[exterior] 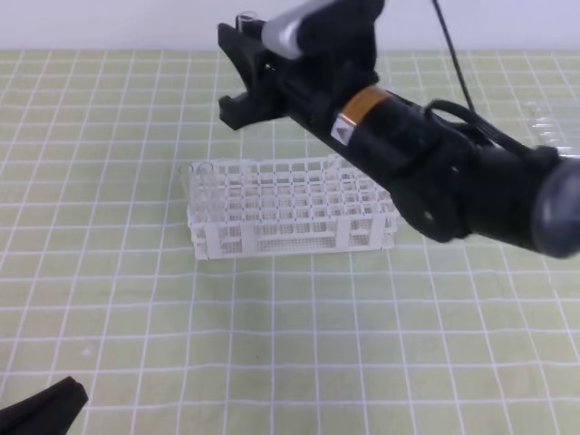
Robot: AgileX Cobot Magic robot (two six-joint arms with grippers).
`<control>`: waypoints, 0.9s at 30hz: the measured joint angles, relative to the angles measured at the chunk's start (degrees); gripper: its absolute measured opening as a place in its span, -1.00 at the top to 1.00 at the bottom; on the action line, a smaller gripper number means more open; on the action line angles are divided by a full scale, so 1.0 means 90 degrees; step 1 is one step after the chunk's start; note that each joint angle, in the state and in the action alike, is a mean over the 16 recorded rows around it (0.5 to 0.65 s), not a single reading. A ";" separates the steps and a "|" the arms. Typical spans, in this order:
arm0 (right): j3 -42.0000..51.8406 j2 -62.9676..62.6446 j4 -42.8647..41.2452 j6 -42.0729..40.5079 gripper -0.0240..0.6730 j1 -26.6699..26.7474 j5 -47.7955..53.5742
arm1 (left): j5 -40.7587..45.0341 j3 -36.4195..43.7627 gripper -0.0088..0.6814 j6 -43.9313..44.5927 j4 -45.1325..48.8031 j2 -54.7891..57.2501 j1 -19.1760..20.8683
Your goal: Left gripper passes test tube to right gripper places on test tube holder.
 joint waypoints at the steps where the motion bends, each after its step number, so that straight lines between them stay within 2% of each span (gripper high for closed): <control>1: -0.0095 0.0103 -0.0067 0.0059 0.66 0.0000 0.0012 | -0.0005 0.0002 0.98 0.0000 0.0001 0.0004 0.0000; 8: -0.0512 0.0722 -0.0357 0.0403 0.66 -0.0001 -0.0020 | 0.0007 0.0000 0.98 0.0000 0.0000 0.0001 -0.0004; 27: -0.0517 0.1524 -0.0834 0.0632 0.66 0.0106 -0.0772 | 0.0010 0.0000 0.98 0.0000 0.0000 0.0005 -0.0002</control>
